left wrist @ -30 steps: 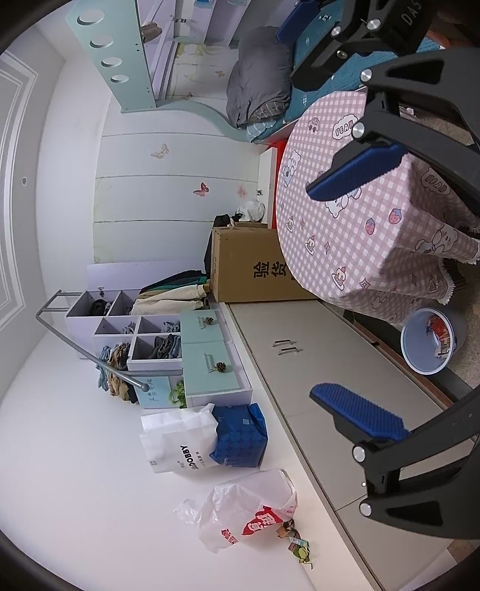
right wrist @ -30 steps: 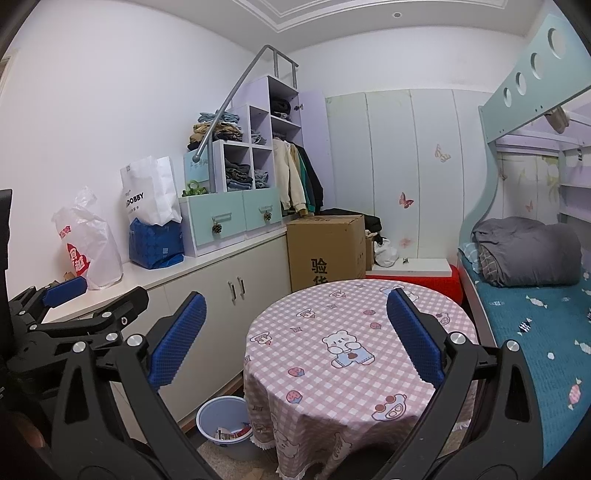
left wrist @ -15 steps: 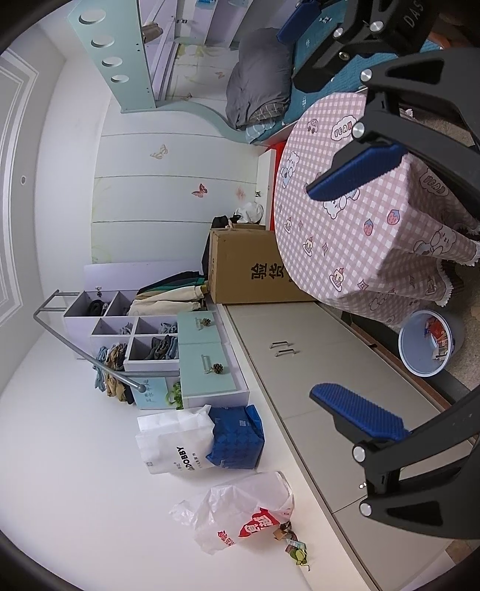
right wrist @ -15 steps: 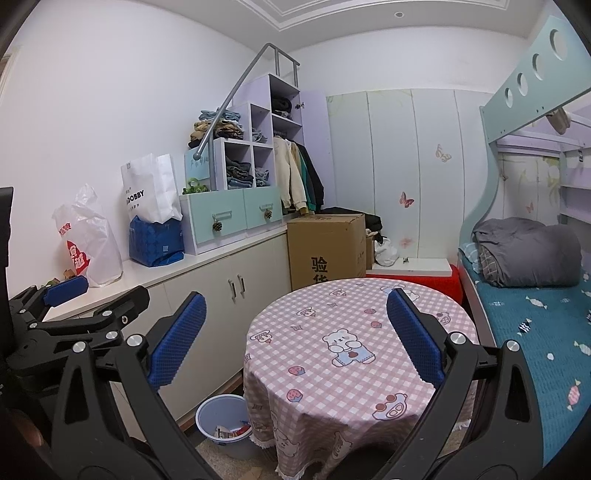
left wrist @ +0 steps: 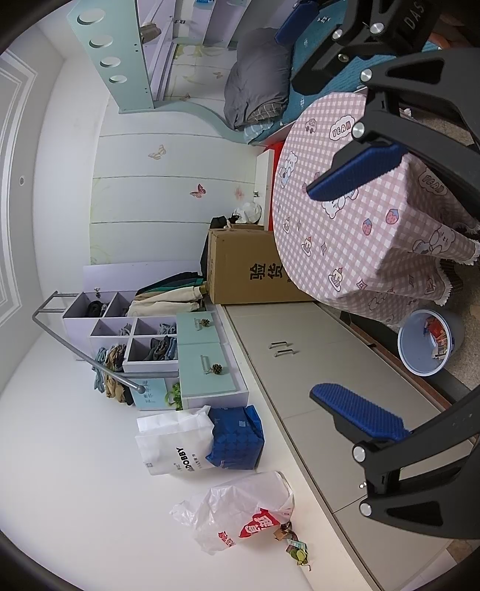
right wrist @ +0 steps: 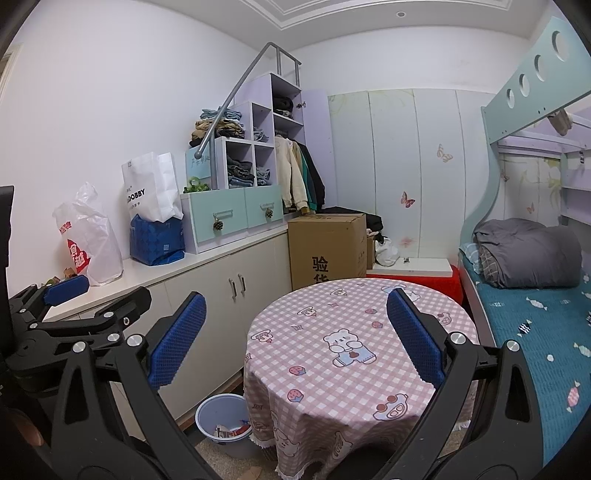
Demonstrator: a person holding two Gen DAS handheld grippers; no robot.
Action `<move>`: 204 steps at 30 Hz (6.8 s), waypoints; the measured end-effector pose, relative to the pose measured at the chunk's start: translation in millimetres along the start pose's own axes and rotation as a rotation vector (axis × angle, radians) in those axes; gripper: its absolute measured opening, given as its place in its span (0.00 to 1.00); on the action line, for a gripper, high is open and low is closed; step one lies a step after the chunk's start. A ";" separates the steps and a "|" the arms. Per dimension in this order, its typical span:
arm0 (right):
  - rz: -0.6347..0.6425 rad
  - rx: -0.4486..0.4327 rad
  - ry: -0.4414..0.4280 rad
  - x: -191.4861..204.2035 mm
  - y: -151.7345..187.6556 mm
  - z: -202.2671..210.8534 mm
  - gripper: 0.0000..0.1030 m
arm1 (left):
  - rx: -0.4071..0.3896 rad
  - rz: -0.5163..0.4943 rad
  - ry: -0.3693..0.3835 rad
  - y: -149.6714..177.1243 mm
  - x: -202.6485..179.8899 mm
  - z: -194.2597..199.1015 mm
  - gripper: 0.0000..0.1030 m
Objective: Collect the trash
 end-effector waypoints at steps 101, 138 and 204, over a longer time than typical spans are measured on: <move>0.010 0.040 -0.019 -20.8 4.1 -16.5 0.94 | 0.028 -0.007 0.023 10.8 8.4 -12.2 0.94; 0.012 0.054 -0.020 -23.5 5.2 -19.4 0.94 | 0.033 -0.005 0.025 13.3 7.8 -13.8 0.94; 0.013 0.077 -0.016 -28.5 19.0 -21.0 0.94 | 0.046 -0.010 0.029 21.3 10.2 -18.7 0.94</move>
Point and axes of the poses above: each gripper's, at about its wrist camera, not at the fingertips, and z roughly against the way its jaws point, x to its left, y to its underside, the point moved 2 cm from there along -z, roughly the way its jaws point, and after that the axes turned 5 degrees about -z, right-handed, at the moved point
